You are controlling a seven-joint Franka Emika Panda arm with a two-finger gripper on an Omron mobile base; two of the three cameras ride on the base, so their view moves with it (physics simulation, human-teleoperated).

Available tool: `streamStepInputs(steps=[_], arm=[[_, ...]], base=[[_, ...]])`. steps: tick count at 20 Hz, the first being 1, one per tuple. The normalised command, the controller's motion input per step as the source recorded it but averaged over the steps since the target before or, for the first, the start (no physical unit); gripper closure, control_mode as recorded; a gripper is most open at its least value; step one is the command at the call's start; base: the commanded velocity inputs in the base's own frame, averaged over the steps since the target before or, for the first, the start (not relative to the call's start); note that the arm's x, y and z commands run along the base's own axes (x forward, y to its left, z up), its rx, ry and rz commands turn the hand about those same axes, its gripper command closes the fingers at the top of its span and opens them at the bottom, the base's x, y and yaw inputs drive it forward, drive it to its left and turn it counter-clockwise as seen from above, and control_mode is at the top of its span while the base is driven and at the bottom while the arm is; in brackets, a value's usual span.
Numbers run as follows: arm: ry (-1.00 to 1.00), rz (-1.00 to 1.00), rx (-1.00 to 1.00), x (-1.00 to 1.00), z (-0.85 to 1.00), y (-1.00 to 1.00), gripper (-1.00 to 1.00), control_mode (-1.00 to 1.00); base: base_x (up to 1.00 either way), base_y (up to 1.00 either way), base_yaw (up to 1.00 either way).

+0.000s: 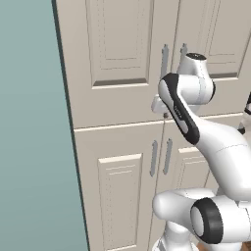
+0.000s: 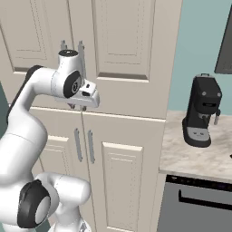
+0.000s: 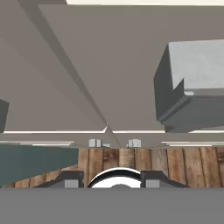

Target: Retrieve the tupperware from the cabinet, then place the raw meat into the tupperware to avoid contamination.

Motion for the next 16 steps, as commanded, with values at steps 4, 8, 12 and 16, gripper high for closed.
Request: streamStepInputs(steps=[4, 8, 12, 16], arm=[[0.0, 0.0, 0.0, -0.01, 0.0, 0.0, -1.0, -1.0], [0.0, 0.0, 0.0, 0.0, 0.0, 0.02, -1.0, -1.0], [-0.04, 0.0, 0.0, 0.0, 0.0, 0.0, -1.0, -1.0], [-0.12, 0.0, 0.02, -0.02, 0.01, 0.0, -1.0, -1.0]], base=[[0.0, 0.0, 0.0], [0.0, 0.0, 0.0], [0.0, 0.0, 0.0], [0.0, 0.0, 0.0]])
